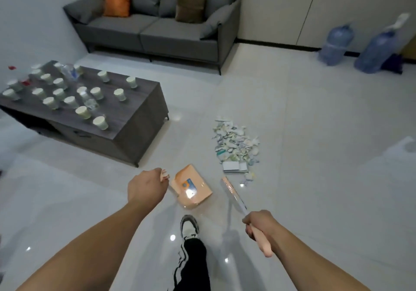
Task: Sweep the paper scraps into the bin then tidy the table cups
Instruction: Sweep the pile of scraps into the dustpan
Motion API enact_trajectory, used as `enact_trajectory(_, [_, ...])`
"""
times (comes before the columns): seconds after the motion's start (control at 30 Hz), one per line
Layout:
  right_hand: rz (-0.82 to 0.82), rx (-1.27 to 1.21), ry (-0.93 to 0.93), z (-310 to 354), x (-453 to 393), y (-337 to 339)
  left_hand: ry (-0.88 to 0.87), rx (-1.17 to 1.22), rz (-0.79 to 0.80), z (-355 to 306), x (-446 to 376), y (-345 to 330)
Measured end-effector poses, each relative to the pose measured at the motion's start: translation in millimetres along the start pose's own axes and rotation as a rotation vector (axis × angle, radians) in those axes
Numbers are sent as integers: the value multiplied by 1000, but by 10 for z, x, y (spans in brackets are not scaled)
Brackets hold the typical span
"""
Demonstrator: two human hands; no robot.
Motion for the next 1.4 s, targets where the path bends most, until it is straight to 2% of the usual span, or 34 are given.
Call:
enact_trajectory(0.17, [-42,-23,1,834,-686,-139,-79,19,12,-471,-1249,-63])
enact_trajectory(0.37, [-86,-83,-16,2077,-1378,-429,-109,58,33,-716,-2749,87])
enact_trajectory(0.77, [-213,-108,24,3978,-3007,-746,-52,-4,114,-1039,-5027,132])
enact_trajectory(0.97, [-266,-74,15,4641,-4083,-728,-26,-11,167,-1318,-5977,67])
enact_trajectory(1.17, [-329,-33,-14,5226,-5001,-604,-108,-86,191,-1816,-7044,5])
enact_trajectory(1.4, [-287,25,-210,5199,-5502,-540,-283,-191,255,-2284,-7784,-346])
Point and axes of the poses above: each hand's wrist, its own x-axis away from the middle knuckle, its own y-axis out of the back of the hand, z = x × y, the point moved 3 cm from there along -x, towards the middle knuckle, and after that the axes turned 11 degrees about y, right-handed, at the moved point
